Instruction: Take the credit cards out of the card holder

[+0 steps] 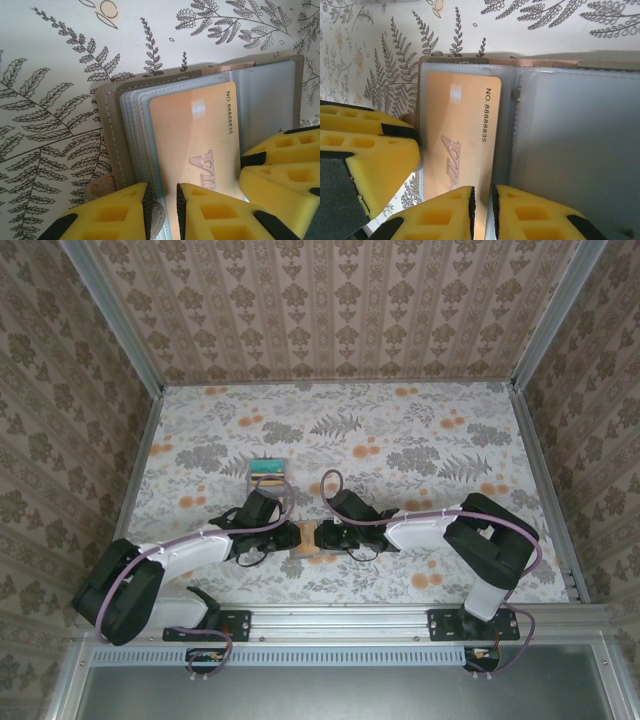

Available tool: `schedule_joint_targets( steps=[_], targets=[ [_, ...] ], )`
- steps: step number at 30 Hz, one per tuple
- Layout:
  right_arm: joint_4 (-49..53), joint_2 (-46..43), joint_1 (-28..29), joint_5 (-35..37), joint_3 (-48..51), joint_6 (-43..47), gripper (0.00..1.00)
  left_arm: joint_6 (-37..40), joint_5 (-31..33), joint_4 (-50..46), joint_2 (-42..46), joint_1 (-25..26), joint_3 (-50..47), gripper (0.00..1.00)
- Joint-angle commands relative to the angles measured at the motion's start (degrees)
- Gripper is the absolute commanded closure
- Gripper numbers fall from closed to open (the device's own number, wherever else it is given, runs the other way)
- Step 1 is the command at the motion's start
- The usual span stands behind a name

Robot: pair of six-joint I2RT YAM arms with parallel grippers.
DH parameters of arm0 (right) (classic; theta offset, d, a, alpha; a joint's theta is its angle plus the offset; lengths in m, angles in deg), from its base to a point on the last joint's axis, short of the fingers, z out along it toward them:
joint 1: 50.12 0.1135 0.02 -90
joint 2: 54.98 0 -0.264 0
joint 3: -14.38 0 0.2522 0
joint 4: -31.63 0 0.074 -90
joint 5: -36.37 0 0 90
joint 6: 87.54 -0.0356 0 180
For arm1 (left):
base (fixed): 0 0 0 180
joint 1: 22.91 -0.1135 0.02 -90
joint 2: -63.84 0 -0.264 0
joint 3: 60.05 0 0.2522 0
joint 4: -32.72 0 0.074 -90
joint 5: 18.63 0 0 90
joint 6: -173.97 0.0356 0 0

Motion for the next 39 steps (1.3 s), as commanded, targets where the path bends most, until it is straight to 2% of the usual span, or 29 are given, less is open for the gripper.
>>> schedule_joint_targets(
  steps=[1,5,10,15,22,28,30,33,39],
  targets=[
    [-0.7,1.3,-0.3,-1.7,-1.7,1.0,0.80,-0.2,1.0,-2.6,-1.1,0.4,0.8,0.76],
    [-0.7,1.9,-0.3,-2.0,-2.2,0.9,0.82,-0.1,0.9,-2.4,-1.6,0.6,0.9,0.76],
    [-0.9,1.2,-0.5,-1.7,-1.5,0.7,0.91,-0.1,1.4,-3.0,-1.6,0.6,1.0,0.76],
    [-1.5,0.7,-0.8,-1.3,-0.1,0.2,1.00,0.2,3.7,-6.2,-2.6,0.4,2.1,0.88],
    [-3.4,-0.5,-2.2,-1.6,2.8,-0.7,1.00,0.0,4.1,-7.4,-3.0,-0.5,2.0,0.93],
    [-4.7,-1.0,-2.7,-2.1,3.7,-0.6,1.00,0.2,3.8,-7.3,-3.1,-0.7,2.0,0.94],
    [-5.7,-0.4,-2.7,-3.0,3.5,-0.7,0.97,0.2,3.8,-7.3,-3.1,-0.7,2.1,0.94],
    [-6.6,0.7,-2.7,-3.6,3.0,-0.8,0.83,0.4,3.6,-7.3,-3.1,-0.7,2.2,0.94],
    [-7.6,2.9,-2.7,-4.8,1.9,-0.8,0.81,0.3,3.4,-7.0,-3.3,-0.5,2.2,0.94]
  ],
)
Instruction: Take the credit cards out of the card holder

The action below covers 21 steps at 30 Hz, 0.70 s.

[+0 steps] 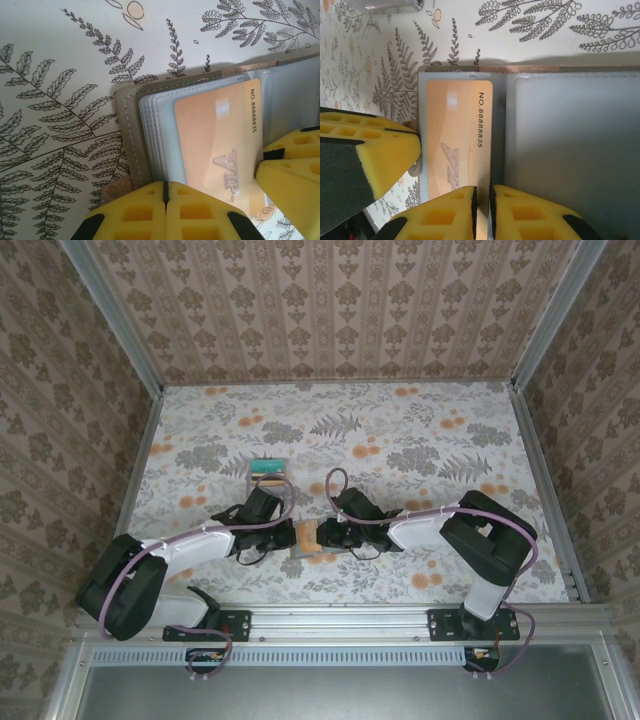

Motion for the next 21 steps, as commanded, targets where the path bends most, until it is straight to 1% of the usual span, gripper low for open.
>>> schedule_joint_targets(
  steps=[1,5,9,12,21],
  targets=[
    [-1.5,2.2,-0.3,-1.4,-1.0,-0.5,0.81,0.3,1.2,-3.6,-1.6,-0.1,0.3,0.94],
    [-2.4,2.9,-0.2,-1.9,-0.8,-0.8,0.84,0.3,1.2,-3.6,-1.7,0.1,0.3,0.94],
    [-2.6,2.6,-0.4,-1.8,-0.3,-0.9,0.91,0.3,1.4,-3.7,-1.7,0.2,0.2,0.94],
    [-3.3,2.1,-0.8,-1.6,0.8,-1.2,1.00,0.3,1.5,-3.8,-1.7,0.2,0.2,0.95],
    [-6.6,-1.5,-2.6,-0.8,5.8,-2.2,1.00,0.2,1.8,-4.2,-1.4,-0.1,0.2,0.95]
  ],
)
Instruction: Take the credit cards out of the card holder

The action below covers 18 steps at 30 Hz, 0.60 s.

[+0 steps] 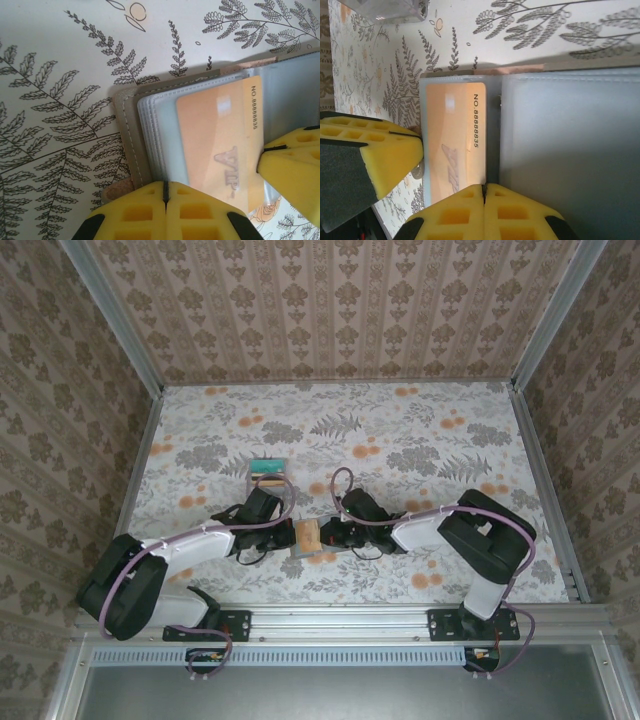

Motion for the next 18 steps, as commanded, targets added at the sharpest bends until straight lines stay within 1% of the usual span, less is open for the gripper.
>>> schedule_joint_targets(
  steps=[1,12,18],
  targets=[
    [0.0,-1.9,-1.1,1.0,2.7,-0.8,1.00,0.3,1.7,-4.2,-1.2,-0.2,0.2,0.95],
    [-0.3,-7.9,-4.2,1.0,7.0,0.6,1.00,0.7,1.8,-5.3,-0.2,-0.2,0.6,0.95],
    [5.5,-13.9,-5.8,1.1,6.6,4.7,1.00,1.0,1.5,-5.8,1.3,-0.2,1.2,0.94]
  ],
)
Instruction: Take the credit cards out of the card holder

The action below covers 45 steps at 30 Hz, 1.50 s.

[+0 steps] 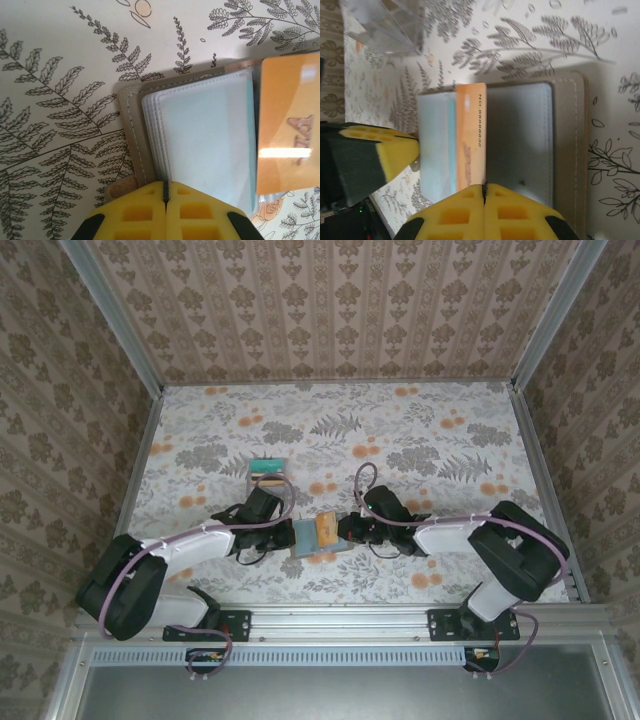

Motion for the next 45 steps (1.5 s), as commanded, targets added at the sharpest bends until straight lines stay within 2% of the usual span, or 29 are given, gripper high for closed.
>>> schedule_joint_targets(
  steps=[1,5,7,9,12,14,18,25,30,39,45],
  targets=[
    [5.1,-4.4,-0.9,0.9,-0.2,3.8,1.00,1.1,1.1,-4.2,1.4,-0.2,0.8,0.94],
    [12.2,-8.8,-1.3,1.5,-2.5,8.7,1.00,1.3,0.3,-5.1,4.1,-0.2,1.8,0.91],
    [15.9,-10.9,-1.3,1.5,-4.2,11.9,1.00,1.3,0.6,-6.2,6.5,-0.2,2.5,0.86],
    [19.5,-12.1,-1.2,1.4,-6.5,15.7,1.00,1.1,1.9,-7.7,9.3,-0.3,3.0,0.67],
    [24.0,-12.4,-1.2,0.4,-10.6,22.1,1.00,0.7,4.5,-10.8,14.4,-0.6,3.5,0.49],
    [27.9,-11.4,-1.2,0.4,-14.6,26.7,1.00,0.4,6.0,-12.9,18.5,-1.0,3.5,0.30],
    [33.2,-7.2,-0.7,-0.3,-22.3,34.5,1.00,-0.1,10.0,-18.5,26.2,-2.3,3.9,0.01],
    [38.0,0.7,2.9,3.6,-33.6,51.0,1.00,0.2,17.7,-28.6,37.4,-4.9,5.3,0.00],
    [43.4,6.5,3.5,1.5,-43.6,59.2,1.00,-0.3,20.8,-31.9,42.8,-6.2,5.8,0.00],
    [52.6,18.0,5.3,0.0,-61.9,78.3,1.00,-0.6,22.5,-34.3,45.9,-6.8,6.0,0.00],
    [59.6,26.2,5.4,2.8,-74.3,84.8,1.00,-0.5,24.9,-37.7,47.5,-7.0,7.2,0.00]
  ],
)
